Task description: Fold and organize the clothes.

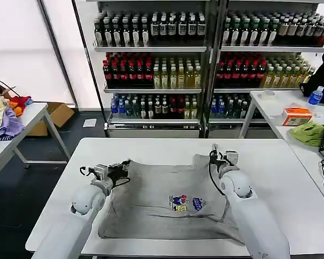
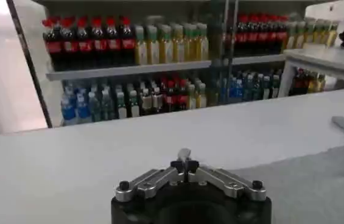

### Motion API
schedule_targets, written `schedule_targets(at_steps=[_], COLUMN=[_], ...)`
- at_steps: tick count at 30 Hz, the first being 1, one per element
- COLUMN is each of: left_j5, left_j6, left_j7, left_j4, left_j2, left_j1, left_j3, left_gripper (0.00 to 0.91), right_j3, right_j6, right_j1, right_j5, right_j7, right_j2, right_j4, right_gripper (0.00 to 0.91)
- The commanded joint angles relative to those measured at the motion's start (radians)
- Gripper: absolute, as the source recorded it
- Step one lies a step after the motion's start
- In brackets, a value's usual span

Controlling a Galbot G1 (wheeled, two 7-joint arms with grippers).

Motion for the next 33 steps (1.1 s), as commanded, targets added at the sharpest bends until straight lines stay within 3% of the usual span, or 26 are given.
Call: schedule_targets(at_steps=[1,15,33], left_j5=[0.006,0.041,0.096], left_j6=[-0.013,-0.018,-0.016], left_j7=[-0.002,0.016,0.018], left_j4=[-0.075,-0.231,-0.365], left_j2=[0.018,0.030,0.020], left_j1=[0.032,0.246,0.403], left_j3=[-0.017,-0.085,-0.111], left_gripper=[0.000,0.000,0.000], right_j3=[0.014,0.088,0.208], right_j6=[-0.002,-0.037,-0.027], right_j1=[-0.042,-0.311,-0.613], right_j5=[-0.008,-0.029,-0.054], right_j7=[0.008,0.080,0.073], right_j2=[-0.004,-0.013,-0.039], right_j4=[0.125,0.334,0.572], right_gripper=[0.000,0.000,0.000])
